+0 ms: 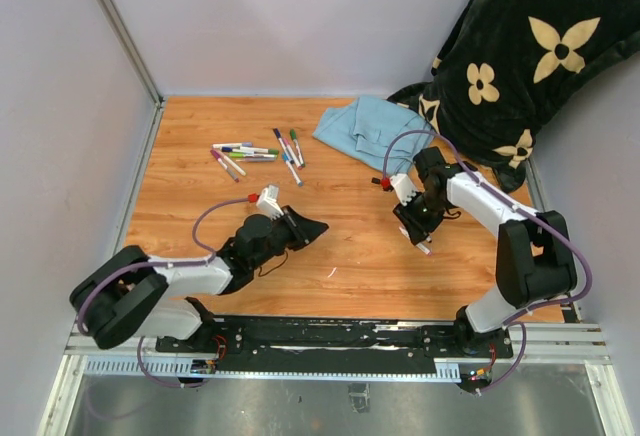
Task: Open the pen caps
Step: Place the pen cap at the center of the board.
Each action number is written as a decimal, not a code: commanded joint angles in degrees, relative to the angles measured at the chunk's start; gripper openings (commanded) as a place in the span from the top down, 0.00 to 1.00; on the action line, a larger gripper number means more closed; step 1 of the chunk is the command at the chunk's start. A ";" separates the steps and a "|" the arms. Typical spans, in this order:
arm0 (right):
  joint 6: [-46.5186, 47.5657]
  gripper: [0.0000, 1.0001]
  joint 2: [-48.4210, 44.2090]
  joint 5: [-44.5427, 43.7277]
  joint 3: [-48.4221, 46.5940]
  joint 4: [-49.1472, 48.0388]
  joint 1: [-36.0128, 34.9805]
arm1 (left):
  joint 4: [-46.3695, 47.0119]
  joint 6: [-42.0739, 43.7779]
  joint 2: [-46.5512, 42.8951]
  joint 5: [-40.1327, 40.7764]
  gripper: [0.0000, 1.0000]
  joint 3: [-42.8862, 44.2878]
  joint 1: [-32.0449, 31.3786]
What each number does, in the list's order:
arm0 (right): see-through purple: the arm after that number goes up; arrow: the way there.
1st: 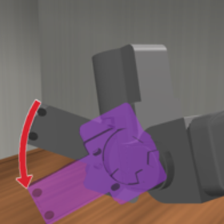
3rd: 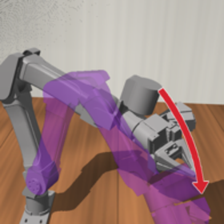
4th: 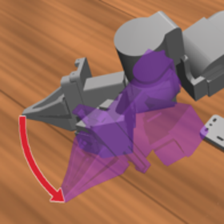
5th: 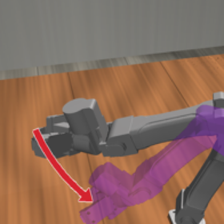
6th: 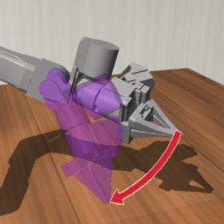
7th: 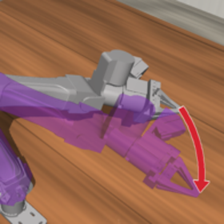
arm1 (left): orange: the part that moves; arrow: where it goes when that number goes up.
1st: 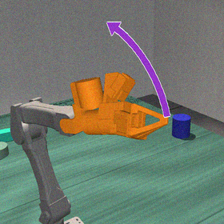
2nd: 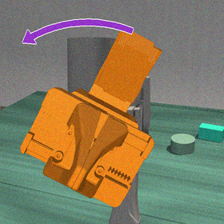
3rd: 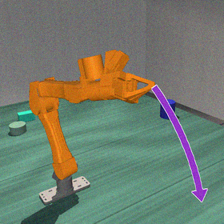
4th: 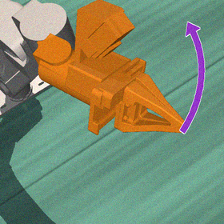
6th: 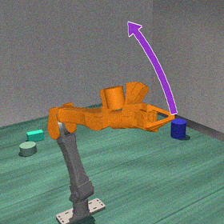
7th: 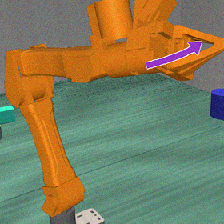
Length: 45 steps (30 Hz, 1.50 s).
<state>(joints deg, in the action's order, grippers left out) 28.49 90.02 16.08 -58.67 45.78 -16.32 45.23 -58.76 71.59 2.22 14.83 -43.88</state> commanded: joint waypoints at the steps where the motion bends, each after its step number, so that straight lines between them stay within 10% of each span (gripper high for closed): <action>1: 1.21 0.61 -2.70 2.24 -1.62 1.27 0.50 | 0.58 0.18 7.55 3.15 1.00 5.65 -3.08; 25: 0.86 0.58 -6.76 5.75 -1.18 -0.15 5.61 | -44.96 -2.42 48.76 14.93 0.96 62.01 -5.38; 37: 1.14 0.57 -6.68 6.41 -1.11 -0.14 6.08 | -45.59 -3.23 51.23 13.76 0.64 64.79 -2.67; 45: 1.30 0.57 -6.86 7.05 -0.99 -0.08 6.27 | -43.79 1.07 45.12 14.68 0.61 61.29 -2.09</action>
<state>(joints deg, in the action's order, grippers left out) 28.84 84.25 21.58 -58.67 45.23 -11.35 1.74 -61.19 121.49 15.18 78.50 -46.54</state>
